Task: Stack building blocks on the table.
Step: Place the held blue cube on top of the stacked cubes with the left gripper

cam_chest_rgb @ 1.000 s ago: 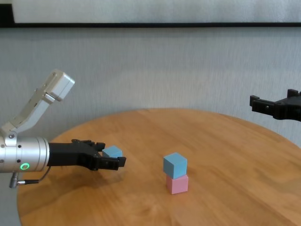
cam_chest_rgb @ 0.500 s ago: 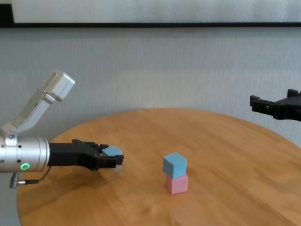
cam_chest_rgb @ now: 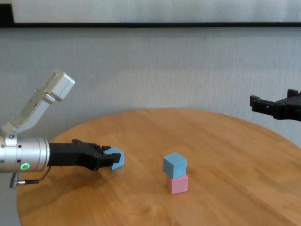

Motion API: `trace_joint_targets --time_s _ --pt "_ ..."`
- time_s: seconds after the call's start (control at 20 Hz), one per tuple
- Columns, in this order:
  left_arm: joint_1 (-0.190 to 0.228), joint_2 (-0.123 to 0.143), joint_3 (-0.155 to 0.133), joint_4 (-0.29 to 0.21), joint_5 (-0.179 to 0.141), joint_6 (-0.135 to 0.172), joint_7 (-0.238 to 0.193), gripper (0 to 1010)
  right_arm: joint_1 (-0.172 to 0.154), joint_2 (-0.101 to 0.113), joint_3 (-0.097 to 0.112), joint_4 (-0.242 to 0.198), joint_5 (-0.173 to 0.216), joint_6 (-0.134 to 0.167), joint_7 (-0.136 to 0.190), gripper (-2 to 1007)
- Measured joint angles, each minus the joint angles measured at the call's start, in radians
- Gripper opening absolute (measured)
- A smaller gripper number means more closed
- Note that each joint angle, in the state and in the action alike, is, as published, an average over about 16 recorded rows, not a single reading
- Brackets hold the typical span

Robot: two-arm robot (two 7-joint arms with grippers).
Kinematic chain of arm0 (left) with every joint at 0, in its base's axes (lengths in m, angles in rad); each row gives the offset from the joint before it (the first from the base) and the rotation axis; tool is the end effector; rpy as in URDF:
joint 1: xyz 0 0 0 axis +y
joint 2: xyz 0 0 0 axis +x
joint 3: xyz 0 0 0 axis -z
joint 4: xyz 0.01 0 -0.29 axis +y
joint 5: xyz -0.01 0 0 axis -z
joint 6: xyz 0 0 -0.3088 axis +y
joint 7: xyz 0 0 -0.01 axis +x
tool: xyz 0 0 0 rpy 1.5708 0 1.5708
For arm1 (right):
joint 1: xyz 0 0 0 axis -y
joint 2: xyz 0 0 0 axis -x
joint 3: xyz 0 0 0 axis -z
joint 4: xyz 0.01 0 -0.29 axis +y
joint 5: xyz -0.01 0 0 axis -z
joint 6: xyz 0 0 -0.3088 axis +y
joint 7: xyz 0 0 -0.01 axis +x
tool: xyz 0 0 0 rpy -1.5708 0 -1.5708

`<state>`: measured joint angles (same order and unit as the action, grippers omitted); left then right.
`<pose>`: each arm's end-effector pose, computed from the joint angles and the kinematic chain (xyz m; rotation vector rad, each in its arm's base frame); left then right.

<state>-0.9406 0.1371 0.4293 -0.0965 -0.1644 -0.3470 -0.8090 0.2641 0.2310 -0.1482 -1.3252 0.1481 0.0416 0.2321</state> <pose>0.5060 0.0695 -0.3305 0.3539 0.0862 0.7218 0.4011 -0.0409 -0.2834 -0.1264 -0.0366 -1.2549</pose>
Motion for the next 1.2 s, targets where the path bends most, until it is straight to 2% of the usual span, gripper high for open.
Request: trace_joint_targets --time_s 0.3,0.75,1.2 --pt "-0.008 0.004 0.026 0.001 0.016 0.015 0.032 403 0.000 0.000 0.000 0.000 0.000 0.000 0.000 1004" --pt "-0.017 0.008 0.054 0.004 0.033 0.031 0.061 401 0.000 0.000 0.000 0.000 0.000 0.000 0.000 1004" --pt "-0.010 0.006 0.034 0.001 0.023 0.022 0.035 401 0.000 0.000 0.000 0.000 0.000 0.000 0.000 1004"
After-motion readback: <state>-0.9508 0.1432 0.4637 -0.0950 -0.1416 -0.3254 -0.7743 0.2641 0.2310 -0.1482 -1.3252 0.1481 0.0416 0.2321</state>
